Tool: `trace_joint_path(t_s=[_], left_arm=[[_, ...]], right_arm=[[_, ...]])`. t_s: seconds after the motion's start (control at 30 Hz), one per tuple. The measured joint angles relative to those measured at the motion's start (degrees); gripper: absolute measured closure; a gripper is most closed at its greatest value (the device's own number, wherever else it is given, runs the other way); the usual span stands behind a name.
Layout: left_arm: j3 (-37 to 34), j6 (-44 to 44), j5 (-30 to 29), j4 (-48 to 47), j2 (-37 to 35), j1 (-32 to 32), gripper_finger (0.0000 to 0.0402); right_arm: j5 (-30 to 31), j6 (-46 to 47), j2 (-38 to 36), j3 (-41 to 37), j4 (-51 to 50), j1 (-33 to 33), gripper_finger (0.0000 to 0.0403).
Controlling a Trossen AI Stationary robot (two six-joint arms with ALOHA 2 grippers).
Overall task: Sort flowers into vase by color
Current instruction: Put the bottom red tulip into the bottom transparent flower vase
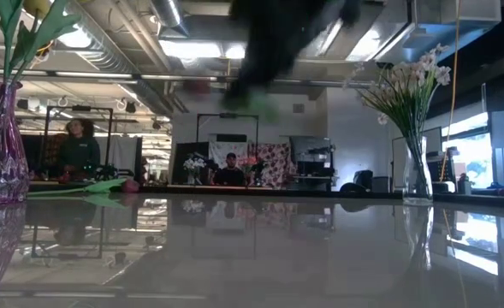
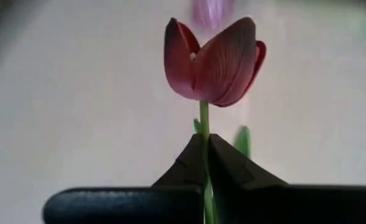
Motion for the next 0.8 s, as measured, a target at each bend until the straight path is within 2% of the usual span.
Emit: trace_joint_path(t_s=[0.1, 0.2, 0.3, 0.37, 0.43, 0.53, 0.7, 0.8], left_arm=[[0.00, -0.13, 0.73, 0.25, -1.21, -0.04, 0.0214], [0.04, 2.59, 6.29, 0.43, -1.80, 0.00, 0.0214], [0.04, 3.15, 11.32, 0.12, -1.74, -0.07, 0.0214], [0.02, 3.19, 11.82, -0.10, -1.72, -0.05, 0.0214], [0.02, 3.19, 11.72, -0.07, -1.76, -0.01, 0.0214], [0.02, 3.24, 11.78, -0.23, -1.85, -0.07, 0.0214], [0.02, 3.20, 11.62, -0.36, -1.85, -0.02, 0.0214], [0.02, 3.13, 11.50, -0.60, -1.82, -0.02, 0.0214]], right_arm=[[-6.48, 5.07, -8.39, 3.47, -1.59, 0.00, 0.0394], [-13.39, 12.37, -17.84, 4.73, 1.95, 0.87, 0.0398], [-16.60, 19.96, -25.80, 4.73, 5.24, 3.44, 0.0398], [-17.58, 25.71, -29.67, 4.71, 7.24, 6.45, 0.0399], [-17.14, 29.42, -32.71, 4.67, 8.86, 10.66, 0.0400], [-12.60, 32.43, -35.20, 4.67, 13.79, 19.16, 0.0400], [-4.59, 33.04, -34.94, 4.58, 23.57, 34.81, 0.0401], [0.30, 33.15, -33.88, 4.60, 26.11, 41.99, 0.0401]])
